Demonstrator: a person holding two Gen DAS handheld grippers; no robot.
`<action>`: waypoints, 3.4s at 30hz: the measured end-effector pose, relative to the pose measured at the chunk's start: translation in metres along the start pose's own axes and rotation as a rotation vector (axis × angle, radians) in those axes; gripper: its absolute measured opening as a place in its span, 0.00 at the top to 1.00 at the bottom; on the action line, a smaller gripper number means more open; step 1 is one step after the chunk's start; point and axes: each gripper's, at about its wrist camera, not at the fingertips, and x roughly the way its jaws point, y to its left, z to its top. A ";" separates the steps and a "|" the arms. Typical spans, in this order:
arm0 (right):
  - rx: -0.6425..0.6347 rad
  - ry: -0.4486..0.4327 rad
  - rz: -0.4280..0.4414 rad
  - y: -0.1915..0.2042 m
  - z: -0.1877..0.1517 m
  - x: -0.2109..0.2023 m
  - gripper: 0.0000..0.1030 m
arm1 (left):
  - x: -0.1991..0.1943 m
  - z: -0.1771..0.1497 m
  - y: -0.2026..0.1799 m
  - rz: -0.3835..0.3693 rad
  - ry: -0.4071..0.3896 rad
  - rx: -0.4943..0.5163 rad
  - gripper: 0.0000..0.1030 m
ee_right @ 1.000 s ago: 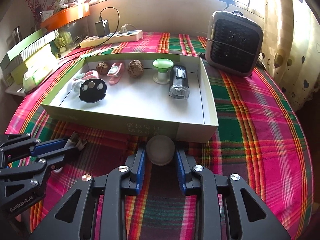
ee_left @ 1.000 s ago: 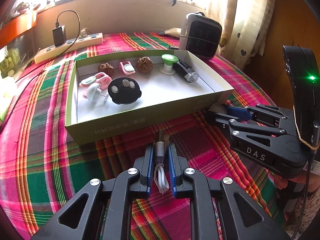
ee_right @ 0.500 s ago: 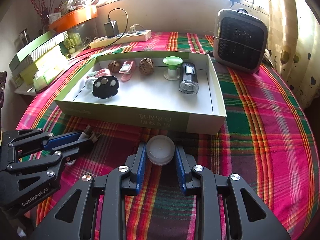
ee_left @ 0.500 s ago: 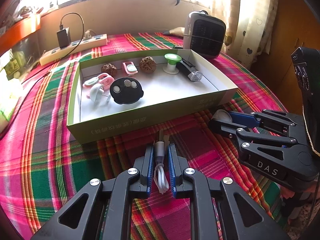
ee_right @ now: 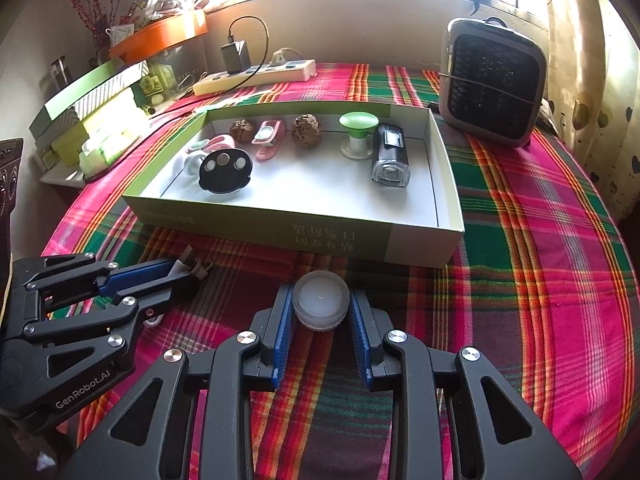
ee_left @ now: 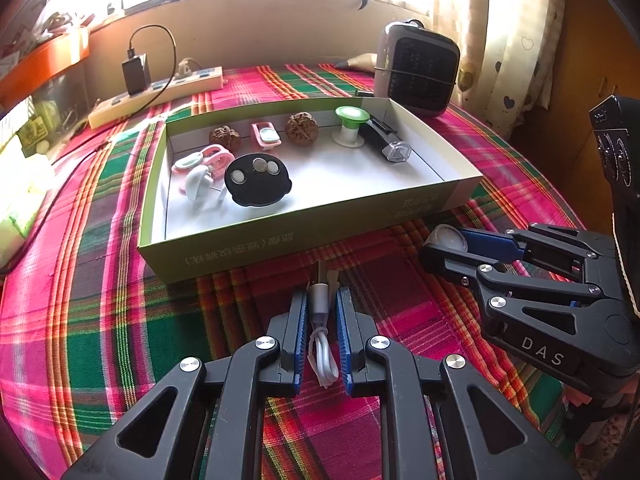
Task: Organize objects
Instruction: 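Lift the white cable with the left tool while the right tool lifts the white cup, then carry the white cable with the left tool while the right tool carries the cup toward the tray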
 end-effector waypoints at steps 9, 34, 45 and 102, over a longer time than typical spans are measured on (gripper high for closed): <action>-0.004 0.000 0.025 0.001 -0.001 -0.002 0.72 | -0.003 0.000 0.002 0.006 -0.006 -0.009 0.89; -0.034 -0.085 0.033 0.000 0.009 -0.032 0.72 | -0.030 0.019 -0.008 -0.011 -0.085 -0.015 0.90; -0.032 -0.102 0.033 -0.003 0.010 -0.038 0.72 | -0.039 0.020 0.012 -0.009 -0.115 -0.054 0.90; -0.023 -0.090 0.036 0.001 0.004 -0.035 0.72 | -0.018 0.010 -0.001 0.025 -0.017 -0.010 0.91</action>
